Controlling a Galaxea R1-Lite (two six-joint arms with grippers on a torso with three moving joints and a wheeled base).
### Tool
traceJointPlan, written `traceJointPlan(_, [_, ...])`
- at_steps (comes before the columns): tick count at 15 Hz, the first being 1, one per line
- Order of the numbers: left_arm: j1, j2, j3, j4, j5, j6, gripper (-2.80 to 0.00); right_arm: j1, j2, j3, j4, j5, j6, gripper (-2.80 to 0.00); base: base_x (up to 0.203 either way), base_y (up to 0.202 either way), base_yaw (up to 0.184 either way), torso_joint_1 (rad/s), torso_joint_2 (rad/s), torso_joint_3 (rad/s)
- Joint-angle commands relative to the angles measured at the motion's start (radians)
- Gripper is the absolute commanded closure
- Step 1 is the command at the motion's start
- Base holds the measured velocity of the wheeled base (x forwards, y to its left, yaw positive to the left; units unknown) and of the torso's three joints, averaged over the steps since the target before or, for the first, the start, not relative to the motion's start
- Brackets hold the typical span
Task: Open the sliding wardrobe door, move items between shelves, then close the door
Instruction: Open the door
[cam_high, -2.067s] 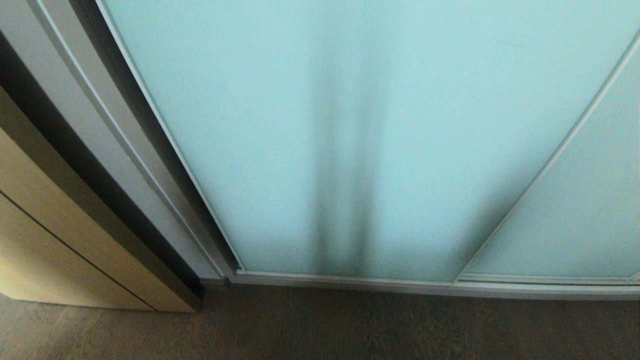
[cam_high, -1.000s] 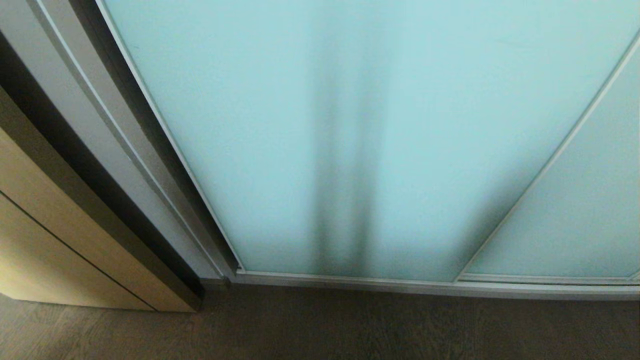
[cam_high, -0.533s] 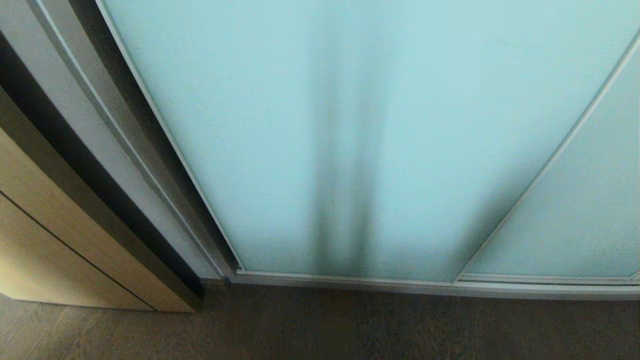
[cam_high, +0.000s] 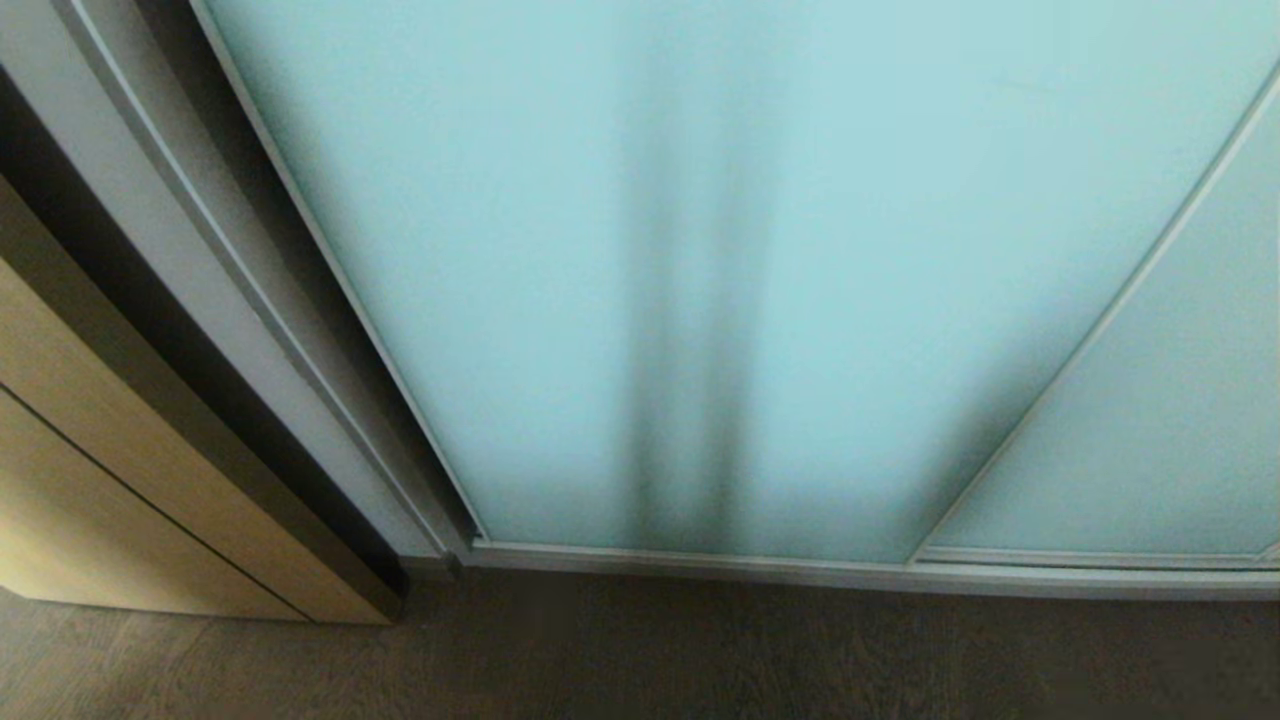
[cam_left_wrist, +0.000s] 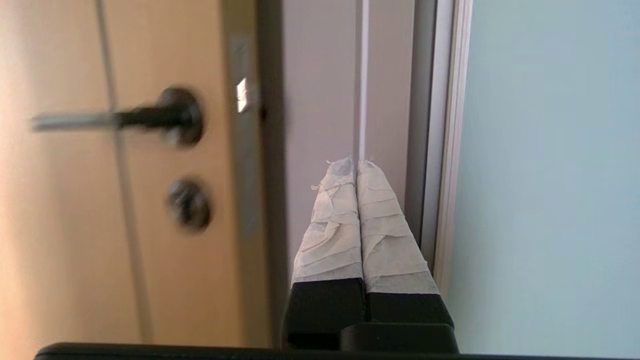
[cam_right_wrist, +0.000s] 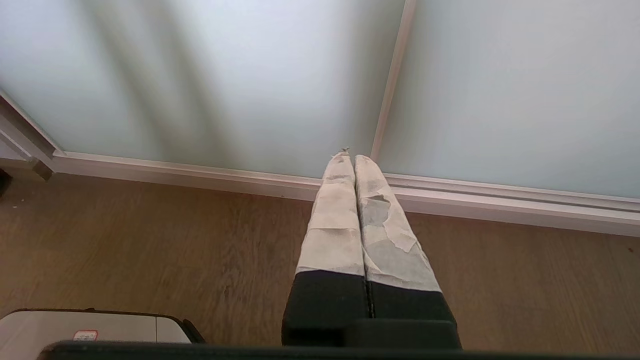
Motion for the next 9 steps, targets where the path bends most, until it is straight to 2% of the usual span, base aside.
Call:
traceJointPlan(1, [0.0, 0.18, -0.059, -0.044, 0.02, 0.0, 0.0, 0.0, -0.002, 0.0, 0.0, 0.0, 0.001, 0.0, 0.0, 0.0, 0.0, 0.0, 0.0, 0.0])
traceJointPlan(6, [0.0, 0.307, -0.102, -0.051, 0.036, -0.046, 0.0, 0.0, -0.002, 0.0, 0.0, 0.001, 0.001, 0.0, 0.0, 0.0, 0.0, 0.0, 0.0, 0.0])
traceJointPlan(9, [0.0, 0.353, -0.134, -0.047, 0.034, -0.051, 0.0, 0.0, -0.002, 0.0, 0.0, 0.0, 0.001, 0.0, 0.0, 0.0, 0.0, 0.0, 0.0, 0.0])
